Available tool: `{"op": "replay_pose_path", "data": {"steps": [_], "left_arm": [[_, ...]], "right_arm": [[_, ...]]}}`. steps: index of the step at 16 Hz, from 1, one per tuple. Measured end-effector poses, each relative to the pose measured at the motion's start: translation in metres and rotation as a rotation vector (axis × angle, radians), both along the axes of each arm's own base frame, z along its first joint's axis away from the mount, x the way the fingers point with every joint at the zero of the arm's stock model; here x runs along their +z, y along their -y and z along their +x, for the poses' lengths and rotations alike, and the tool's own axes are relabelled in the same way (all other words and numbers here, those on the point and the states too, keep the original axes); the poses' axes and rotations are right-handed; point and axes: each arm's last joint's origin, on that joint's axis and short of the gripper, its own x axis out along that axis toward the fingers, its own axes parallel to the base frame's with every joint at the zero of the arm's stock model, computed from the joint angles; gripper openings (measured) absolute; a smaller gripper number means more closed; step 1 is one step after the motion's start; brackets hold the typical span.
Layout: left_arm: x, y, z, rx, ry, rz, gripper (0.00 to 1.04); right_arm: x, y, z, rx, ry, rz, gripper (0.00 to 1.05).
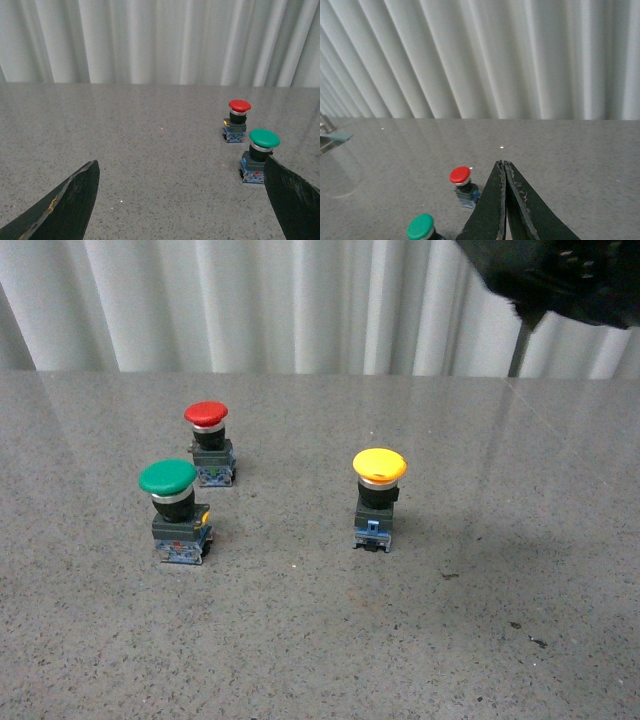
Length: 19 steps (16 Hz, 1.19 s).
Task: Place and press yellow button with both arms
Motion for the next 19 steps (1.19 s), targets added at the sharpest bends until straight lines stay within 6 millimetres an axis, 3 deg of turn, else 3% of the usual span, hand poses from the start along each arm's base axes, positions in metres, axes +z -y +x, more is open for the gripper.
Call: {"op": "replay_pose_path", "data": {"steps": [1, 3, 5, 10, 16, 19], "left_arm": [[0.0, 0.0, 0.0, 0.0, 0.0, 0.0, 0.98], [0.0, 0.0, 0.0, 0.001, 0.0, 0.0, 0.98], [0.0, 0.0, 0.0, 0.0, 0.0, 0.0, 0.98], [0.0, 0.0, 0.0, 0.0, 0.0, 0.0, 0.98], [0.0, 0.0, 0.0, 0.0, 0.0, 0.0, 0.98], [0.0, 0.0, 0.0, 0.0, 0.0, 0.0, 0.98]], "right_arm": [[0.0, 0.007, -0.009, -0.101, -0.024, -0.047, 0.02], [-0.016, 0.052, -0.042, -0.437, -0.055, -0.225, 0.02], [-0.024, 0.086, -0.07, -0.539, -0.02, -0.247, 0.02], [-0.046, 0.106, -0.097, -0.51, -0.01, -0.269, 0.02], [-0.06, 0.127, -0.117, -0.515, -0.004, -0.273, 0.02], [-0.063, 0.127, -0.124, -0.509, 0.002, -0.271, 0.02]]}}
